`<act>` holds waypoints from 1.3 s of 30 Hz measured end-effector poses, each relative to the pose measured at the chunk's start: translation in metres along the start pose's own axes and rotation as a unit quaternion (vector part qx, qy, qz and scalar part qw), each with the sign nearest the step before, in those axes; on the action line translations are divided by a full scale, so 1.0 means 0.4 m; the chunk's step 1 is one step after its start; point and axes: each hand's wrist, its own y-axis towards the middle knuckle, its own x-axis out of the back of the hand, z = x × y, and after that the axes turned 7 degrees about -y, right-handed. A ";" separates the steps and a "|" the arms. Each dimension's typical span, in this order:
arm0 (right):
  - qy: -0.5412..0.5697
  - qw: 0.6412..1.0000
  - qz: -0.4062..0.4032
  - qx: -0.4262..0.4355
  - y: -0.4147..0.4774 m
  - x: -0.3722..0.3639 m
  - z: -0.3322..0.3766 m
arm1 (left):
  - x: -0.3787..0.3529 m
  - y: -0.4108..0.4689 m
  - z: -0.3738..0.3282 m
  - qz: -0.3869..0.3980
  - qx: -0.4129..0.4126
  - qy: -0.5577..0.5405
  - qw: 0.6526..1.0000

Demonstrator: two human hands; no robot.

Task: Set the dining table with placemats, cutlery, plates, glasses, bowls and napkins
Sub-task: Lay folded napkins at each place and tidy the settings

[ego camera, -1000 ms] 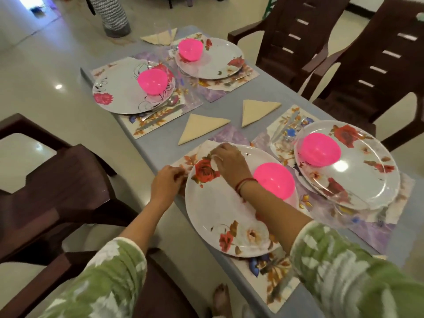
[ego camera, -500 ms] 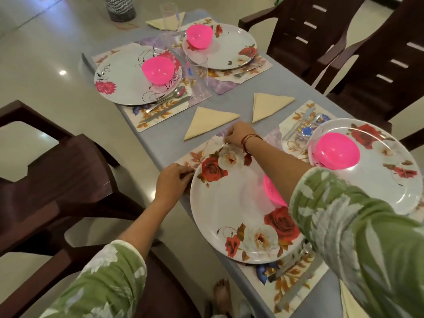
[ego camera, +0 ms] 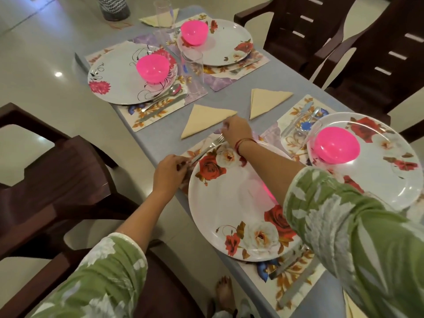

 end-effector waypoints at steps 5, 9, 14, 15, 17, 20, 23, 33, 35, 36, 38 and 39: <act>0.113 0.934 -0.251 0.228 -0.263 0.051 0.058 | 0.058 -0.087 -0.073 -0.141 -0.028 -0.112 0.983; 0.188 0.925 -0.232 0.235 -0.552 0.041 0.041 | 0.065 -0.212 -0.123 -0.182 0.018 -0.180 0.967; 0.049 0.950 -0.176 0.254 -0.697 -0.025 -0.095 | -0.045 -0.315 -0.119 -0.102 0.180 -0.186 0.961; 0.002 0.952 -0.153 0.265 -0.708 -0.037 -0.119 | -0.068 -0.329 -0.121 -0.089 0.178 -0.175 0.964; -0.111 0.944 -0.095 0.295 -0.724 -0.064 -0.155 | -0.100 -0.340 -0.123 -0.083 0.176 -0.138 0.971; -0.195 0.934 -0.051 0.296 -0.743 -0.107 -0.182 | -0.108 -0.339 -0.121 -0.094 0.185 -0.102 0.973; -0.203 0.936 -0.025 0.287 -0.743 -0.129 -0.185 | -0.108 -0.334 -0.112 -0.086 0.168 -0.085 0.978; -0.199 0.944 0.025 0.261 -0.743 -0.130 -0.157 | -0.112 -0.306 -0.102 -0.064 0.149 -0.064 0.985; -0.199 0.945 0.031 0.256 -0.741 -0.126 -0.156 | -0.109 -0.307 -0.108 -0.059 0.161 -0.073 0.982; -0.195 0.947 0.032 0.252 -0.742 -0.122 -0.152 | -0.106 -0.309 -0.113 -0.060 0.165 -0.079 0.981; -0.180 0.953 0.017 0.242 -0.745 -0.105 -0.137 | -0.099 -0.313 -0.124 -0.072 0.155 -0.090 0.981; -0.170 0.956 -0.002 0.238 -0.750 -0.093 -0.130 | -0.095 -0.316 -0.131 -0.085 0.146 -0.098 0.981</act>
